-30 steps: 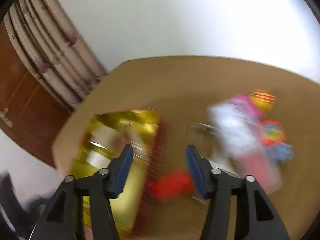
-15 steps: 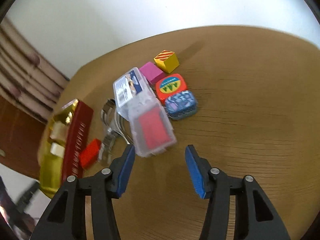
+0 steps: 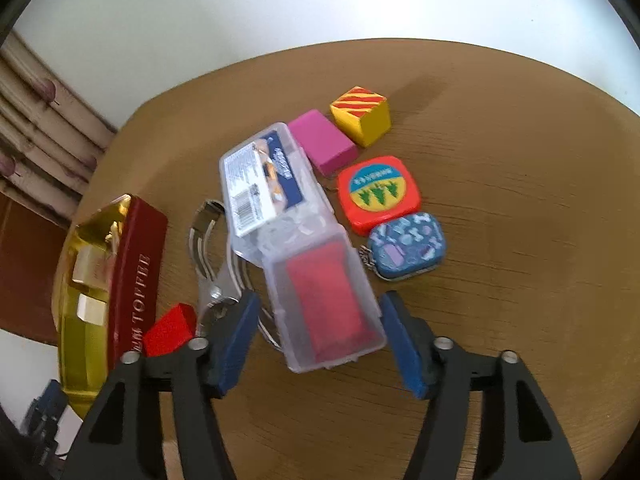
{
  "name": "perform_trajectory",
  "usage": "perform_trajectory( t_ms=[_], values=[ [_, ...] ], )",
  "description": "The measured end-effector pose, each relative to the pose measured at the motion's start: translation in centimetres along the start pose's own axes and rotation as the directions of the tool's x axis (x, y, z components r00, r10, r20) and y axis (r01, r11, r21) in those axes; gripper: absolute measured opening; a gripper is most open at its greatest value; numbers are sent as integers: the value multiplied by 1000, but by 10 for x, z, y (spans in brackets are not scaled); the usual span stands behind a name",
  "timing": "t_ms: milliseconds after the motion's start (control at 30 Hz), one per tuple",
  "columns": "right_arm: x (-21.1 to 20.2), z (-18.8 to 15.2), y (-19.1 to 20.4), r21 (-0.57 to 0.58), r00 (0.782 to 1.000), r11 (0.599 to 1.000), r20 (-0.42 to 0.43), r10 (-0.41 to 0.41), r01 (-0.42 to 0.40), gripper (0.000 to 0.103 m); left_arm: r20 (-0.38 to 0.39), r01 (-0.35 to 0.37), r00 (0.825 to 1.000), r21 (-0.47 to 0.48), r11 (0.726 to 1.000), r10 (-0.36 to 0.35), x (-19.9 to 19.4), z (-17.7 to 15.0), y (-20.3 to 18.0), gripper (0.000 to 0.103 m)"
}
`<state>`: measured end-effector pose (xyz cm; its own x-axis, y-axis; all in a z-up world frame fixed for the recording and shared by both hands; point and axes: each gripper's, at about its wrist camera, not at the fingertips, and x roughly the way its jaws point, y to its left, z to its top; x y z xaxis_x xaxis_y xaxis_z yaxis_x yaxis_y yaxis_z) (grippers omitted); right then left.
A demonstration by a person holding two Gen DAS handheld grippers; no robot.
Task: Organize rigid objects
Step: 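Grasp the clear pencil case with red lid using the right tool, then grasp the blue patterned tin with the left tool while the right tool holds the pencil case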
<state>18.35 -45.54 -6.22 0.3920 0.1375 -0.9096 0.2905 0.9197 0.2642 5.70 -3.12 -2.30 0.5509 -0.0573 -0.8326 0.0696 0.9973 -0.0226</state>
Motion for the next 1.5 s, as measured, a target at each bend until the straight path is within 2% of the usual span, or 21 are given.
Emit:
perform_trajectory(
  t_ms=[200, 267, 300, 333, 433, 567, 600, 700, 800, 933, 1100, 1167, 1267, 1333, 1500],
  values=[
    [15, 3, 13, -64, 995, 995, -53, -85, 82, 70, 0, -7, 1000, 11, 1000, 7, 1, -1, -1, 49],
    [17, 5, 13, -59, 995, 995, -51, -84, 81, 68, 1, -10, 1000, 14, 1000, 10, 1, -1, -2, 50],
    [18, 6, 13, -56, 995, 995, -53, -88, 85, 66, 1, -13, 1000, 17, 1000, 13, 1, -1, -3, 50],
    [18, 7, 14, -57, 995, 995, -54, -88, 85, 60, 2, -15, 1000, 20, 1000, 15, 1, -1, -4, 50],
    [24, 6, 15, -91, 988, 988, -77, -132, 125, 53, 3, -24, 1000, 35, 999, 24, 1, -1, -6, 51],
    [27, 1, 24, -180, 976, 967, -92, -199, 180, 54, 3, -24, 1000, 38, 999, 24, 2, -1, -6, 51],
    [26, 1, 23, -173, 975, 968, -99, -201, 182, 56, 3, -24, 1000, 37, 999, 23, 2, -1, -5, 51],
    [22, -3, 20, -190, 975, 965, -92, -202, 182, 54, 4, -23, 1000, 37, 999, 23, 1, -1, -5, 51],
    [6, -13, 5, -154, 987, 979, -66, -144, 133, 53, 9, -4, 1000, 43, 999, 4, -2, -1, -5, 51],
    [-31, -47, -32, -99, 994, 989, -10, -107, 106, 53, 60, 41, 997, 47, 998, -44, -17, 0, -8, 51],
    [-74, -94, -96, -47, 978, 978, 63, -200, 203, 53, 73, 108, 990, 110, 988, -117, -37, 1, -31, 51],
    [-85, -105, -120, -27, 970, 971, 70, -234, 236, 53, 58, 131, 988, 164, 978, -142, -41, 1, -50, 51],
    [-94, -112, -165, 21, 965, 968, 69, -253, 252, 53, 31, 168, 983, 272, 948, -183, -46, 5, -92, 51],
    [-99, -113, -180, 40, 963, 967, 90, -255, 253, 53, 2, 237, 968, 332, 913, -252, -48, 12, -124, 51],
    [-101, -121, -187, 45, 964, 973, 135, -231, 227, 53, -84, 392, 913, 455, 799, -399, -29, 43, -209, 51]
  ],
)
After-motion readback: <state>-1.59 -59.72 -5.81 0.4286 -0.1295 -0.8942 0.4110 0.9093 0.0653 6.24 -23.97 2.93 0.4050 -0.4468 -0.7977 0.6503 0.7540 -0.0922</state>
